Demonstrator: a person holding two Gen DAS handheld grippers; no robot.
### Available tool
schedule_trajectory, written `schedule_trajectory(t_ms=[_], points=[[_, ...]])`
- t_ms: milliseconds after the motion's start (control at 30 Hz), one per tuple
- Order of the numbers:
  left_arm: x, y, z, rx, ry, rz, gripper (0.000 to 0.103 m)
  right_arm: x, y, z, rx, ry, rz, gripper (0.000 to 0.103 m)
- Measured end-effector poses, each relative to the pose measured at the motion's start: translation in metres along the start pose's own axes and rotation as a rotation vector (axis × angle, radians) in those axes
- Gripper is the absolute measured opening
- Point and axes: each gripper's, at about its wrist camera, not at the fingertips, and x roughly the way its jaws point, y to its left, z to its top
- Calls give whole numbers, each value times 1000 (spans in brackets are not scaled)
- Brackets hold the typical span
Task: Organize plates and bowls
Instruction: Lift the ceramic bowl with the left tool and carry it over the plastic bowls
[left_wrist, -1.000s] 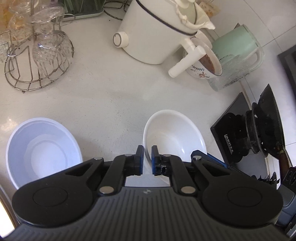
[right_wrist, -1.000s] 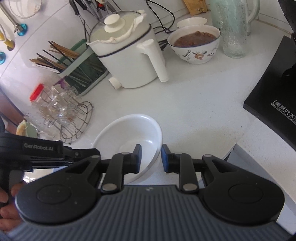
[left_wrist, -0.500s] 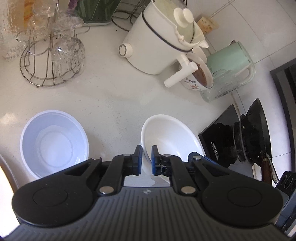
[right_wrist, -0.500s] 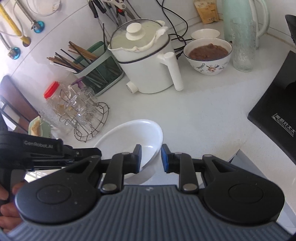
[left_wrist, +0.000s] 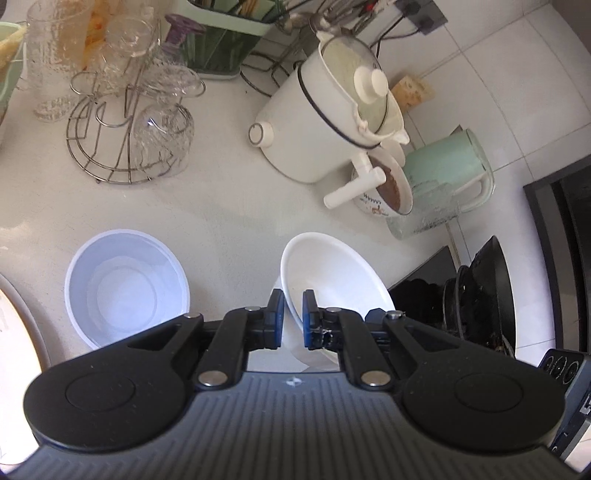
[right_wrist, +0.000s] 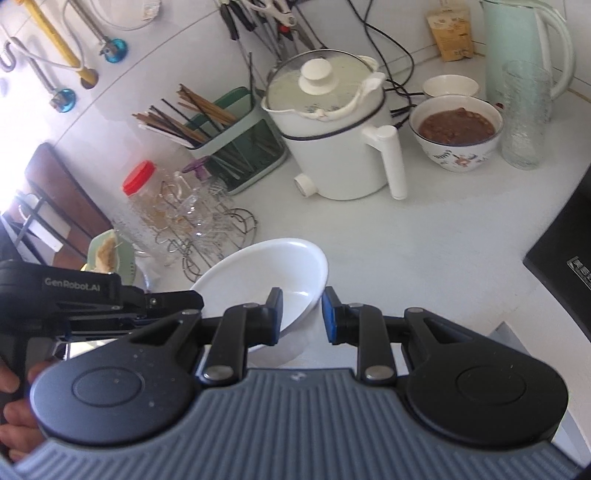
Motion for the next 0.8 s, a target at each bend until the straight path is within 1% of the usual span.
schedule_trajectory(t_ms=[333,500,800], points=[[-19,19,1,-52,-42,0,10,10,20,7,-47,23,32,26],[-32,33,2,-72,-76,5,10,18,33,10,-77,34,53,26],[-59,68,-2,-150,-156,44,11,45,67,14,-158,84,119,26]])
